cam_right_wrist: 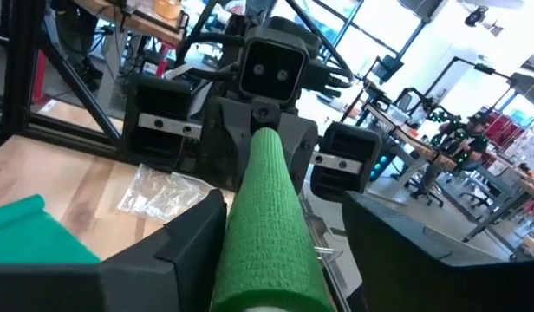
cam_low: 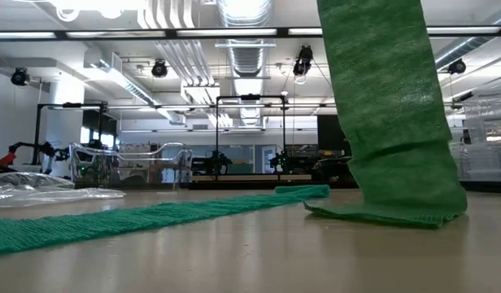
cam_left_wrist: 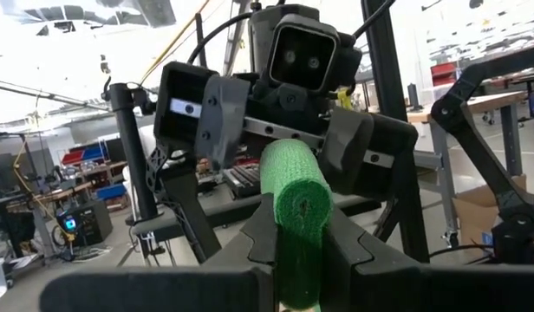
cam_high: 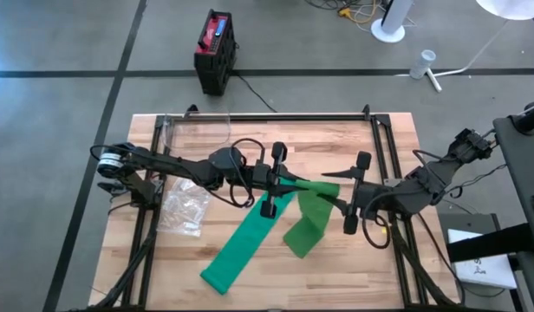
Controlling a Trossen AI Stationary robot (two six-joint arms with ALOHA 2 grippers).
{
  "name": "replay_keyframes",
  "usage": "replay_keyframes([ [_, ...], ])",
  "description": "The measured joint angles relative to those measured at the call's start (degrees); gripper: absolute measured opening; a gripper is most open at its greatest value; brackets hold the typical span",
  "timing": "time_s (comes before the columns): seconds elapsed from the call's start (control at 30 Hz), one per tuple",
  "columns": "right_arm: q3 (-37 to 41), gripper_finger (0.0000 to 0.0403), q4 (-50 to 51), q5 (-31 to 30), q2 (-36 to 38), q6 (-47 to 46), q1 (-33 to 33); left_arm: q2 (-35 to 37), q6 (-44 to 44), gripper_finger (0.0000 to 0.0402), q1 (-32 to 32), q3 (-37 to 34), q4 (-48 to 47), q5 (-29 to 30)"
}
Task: Roll bandage
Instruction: Roll the green bandage
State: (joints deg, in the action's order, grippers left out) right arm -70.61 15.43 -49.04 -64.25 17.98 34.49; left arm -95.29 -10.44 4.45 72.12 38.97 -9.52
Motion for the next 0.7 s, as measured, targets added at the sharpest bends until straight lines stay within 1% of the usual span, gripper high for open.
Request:
replay_keyframes([
  [0.13,0.0,0.0212,0.0,0.0,-0.3,-0.4,-0.6,0.0,0.0,0.0027,0.0,0.0,0.1,0.0],
  [0.3,0.0,0.0178,0.1,0.2,-0.5,-0.4,-1.2,0.0,0.0,0.0027,-0.1,0.0,0.4,0.3],
  [0.4,0.0,0.0146,0.2,0.5,-0.7,-0.4,-1.5,0.0,-0.2,0.0027,-0.1,0.0,0.3,0.4],
  [0.5,0.0,0.0099,0.2,0.6,-0.8,-1.1,-1.6,0.0,-0.7,0.0028,-0.1,0.0,0.4,0.4],
  [0.53,0.0,0.0079,0.2,0.5,-0.8,-1.9,-1.7,0.0,-0.9,0.0036,-0.1,0.0,0.4,0.4],
  [0.6,-0.1,0.0041,0.3,0.3,-0.8,-3.6,-1.8,0.0,-1.1,0.0069,-0.1,0.0,0.4,1.5],
  [0.63,-0.3,0.0033,0.4,0.1,-0.7,-4.5,-1.9,0.0,-1.8,0.009,0.0,0.0,0.3,2.6],
  [0.7,-1.1,0.0033,0.4,0.0,-0.6,-5.9,-1.9,0.3,-3.7,0.0133,0.0,0.0,-1.0,4.7],
])
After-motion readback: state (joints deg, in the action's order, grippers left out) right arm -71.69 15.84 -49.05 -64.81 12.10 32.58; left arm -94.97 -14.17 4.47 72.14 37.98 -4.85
